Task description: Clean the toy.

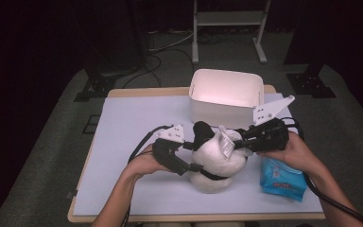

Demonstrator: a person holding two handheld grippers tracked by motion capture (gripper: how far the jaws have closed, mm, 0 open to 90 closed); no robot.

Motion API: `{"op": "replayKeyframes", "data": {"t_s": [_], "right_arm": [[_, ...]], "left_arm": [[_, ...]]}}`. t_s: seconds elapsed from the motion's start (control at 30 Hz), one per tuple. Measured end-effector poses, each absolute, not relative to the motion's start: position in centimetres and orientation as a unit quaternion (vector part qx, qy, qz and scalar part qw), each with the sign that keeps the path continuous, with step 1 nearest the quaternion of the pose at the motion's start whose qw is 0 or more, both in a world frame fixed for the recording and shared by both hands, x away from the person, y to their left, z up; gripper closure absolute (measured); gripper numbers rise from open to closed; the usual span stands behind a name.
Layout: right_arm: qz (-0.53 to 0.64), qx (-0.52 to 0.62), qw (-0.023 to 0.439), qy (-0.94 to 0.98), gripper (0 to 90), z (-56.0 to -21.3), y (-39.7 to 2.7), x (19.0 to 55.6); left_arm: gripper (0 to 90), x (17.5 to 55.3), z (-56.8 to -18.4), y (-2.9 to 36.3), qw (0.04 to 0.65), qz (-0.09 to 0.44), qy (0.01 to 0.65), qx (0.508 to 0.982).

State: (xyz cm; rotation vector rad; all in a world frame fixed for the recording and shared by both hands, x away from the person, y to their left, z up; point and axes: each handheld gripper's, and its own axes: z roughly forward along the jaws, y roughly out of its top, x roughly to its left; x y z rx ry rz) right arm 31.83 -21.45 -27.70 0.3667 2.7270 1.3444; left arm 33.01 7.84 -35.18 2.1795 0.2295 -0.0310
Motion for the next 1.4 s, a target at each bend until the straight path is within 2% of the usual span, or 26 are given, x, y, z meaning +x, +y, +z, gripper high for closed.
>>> {"op": "replayKeyframes", "data": {"t_s": [0.17,0.23,0.43,0.67,0.83,1.4], "right_arm": [[0.447,0.125,0.036,0.885,80.8,-28.1,-22.1,31.7],[0.445,0.127,0.037,0.886,80.8,-28.0,-22.2,31.6],[0.451,0.127,0.041,0.882,80.8,-27.8,-22.0,31.9],[0.461,0.12,0.046,0.878,80.7,-27.0,-20.6,32.0],[0.464,0.121,0.042,0.877,80.7,-27.0,-20.4,32.1],[0.455,0.175,0.049,0.872,80.5,-28.4,-24.2,32.9]], "left_arm": [[14.5,33.1,-36.3,6.4,0.459,-0.017,0.091,0.883],[15.4,33.1,-36.3,6.2,0.464,-0.011,0.089,0.881],[33.8,32.9,-35.7,6.5,0.476,0.007,0.082,0.876],[40.4,32.6,-35.4,7.4,0.463,0.016,0.086,0.882],[41.4,32.5,-35.9,7.9,0.47,0.014,0.087,0.878],[42.6,32.2,-36.0,7.8,0.473,0.015,0.079,0.878]]}}
